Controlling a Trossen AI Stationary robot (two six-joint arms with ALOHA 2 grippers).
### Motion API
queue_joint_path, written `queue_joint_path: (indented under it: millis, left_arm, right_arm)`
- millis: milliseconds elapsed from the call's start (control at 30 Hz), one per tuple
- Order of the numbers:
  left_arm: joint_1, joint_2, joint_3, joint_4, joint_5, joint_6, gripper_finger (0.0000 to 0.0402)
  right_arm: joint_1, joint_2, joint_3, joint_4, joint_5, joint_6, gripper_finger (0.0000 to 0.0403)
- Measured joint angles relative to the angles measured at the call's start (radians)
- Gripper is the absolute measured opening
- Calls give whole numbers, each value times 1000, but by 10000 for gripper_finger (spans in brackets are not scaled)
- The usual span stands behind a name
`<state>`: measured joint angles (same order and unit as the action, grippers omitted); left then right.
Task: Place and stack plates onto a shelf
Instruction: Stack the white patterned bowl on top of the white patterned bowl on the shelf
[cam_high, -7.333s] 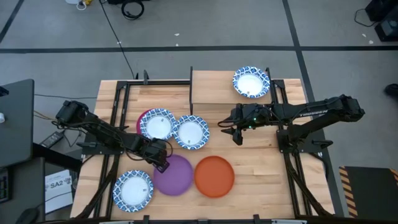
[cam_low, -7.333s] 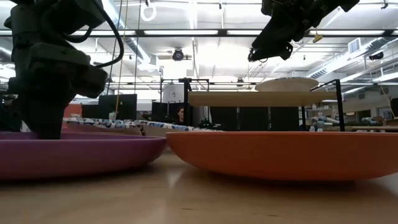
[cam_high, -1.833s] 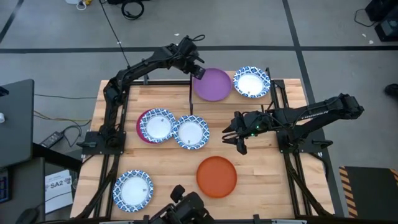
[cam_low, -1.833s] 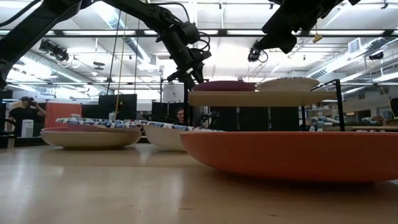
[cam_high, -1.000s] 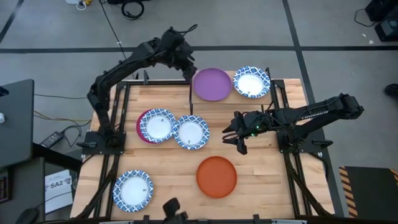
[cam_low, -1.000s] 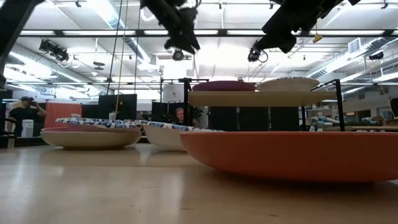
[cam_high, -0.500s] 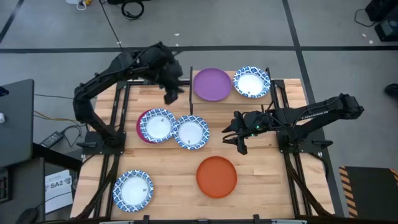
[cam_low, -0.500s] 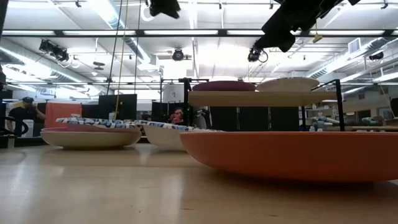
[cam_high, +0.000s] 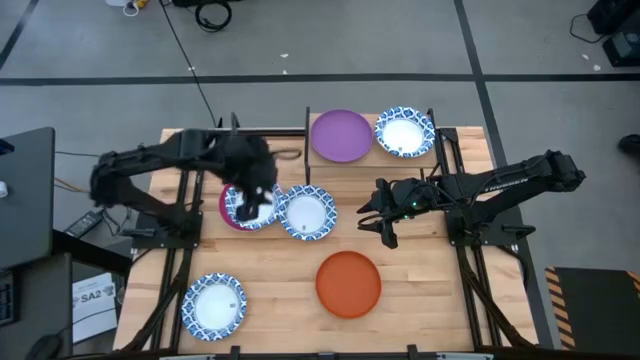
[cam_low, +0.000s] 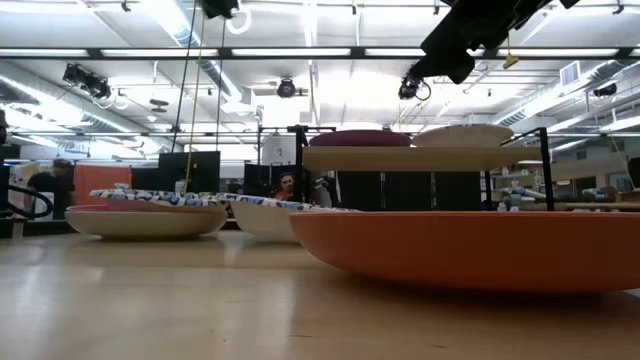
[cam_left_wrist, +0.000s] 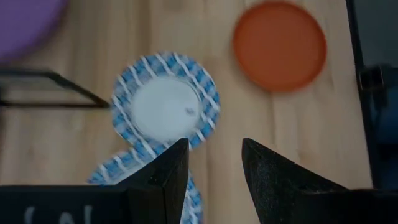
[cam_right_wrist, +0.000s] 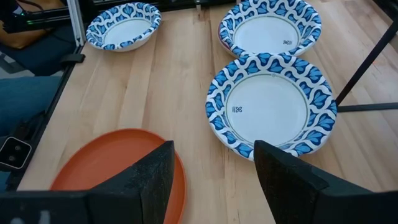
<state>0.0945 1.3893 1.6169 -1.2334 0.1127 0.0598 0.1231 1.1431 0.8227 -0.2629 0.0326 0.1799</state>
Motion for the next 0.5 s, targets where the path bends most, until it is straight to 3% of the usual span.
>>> queue_joint_path:
  millis: [200, 500]
  left_arm:
    - [-94, -173, -276, 59, 0, -125, 155]
    - [-258, -340, -564, 55, 2, -395, 155]
  right_arm:
    - [0, 0, 0, 0, 0, 0, 226]
    - [0, 0, 0, 1, 0, 0, 226]
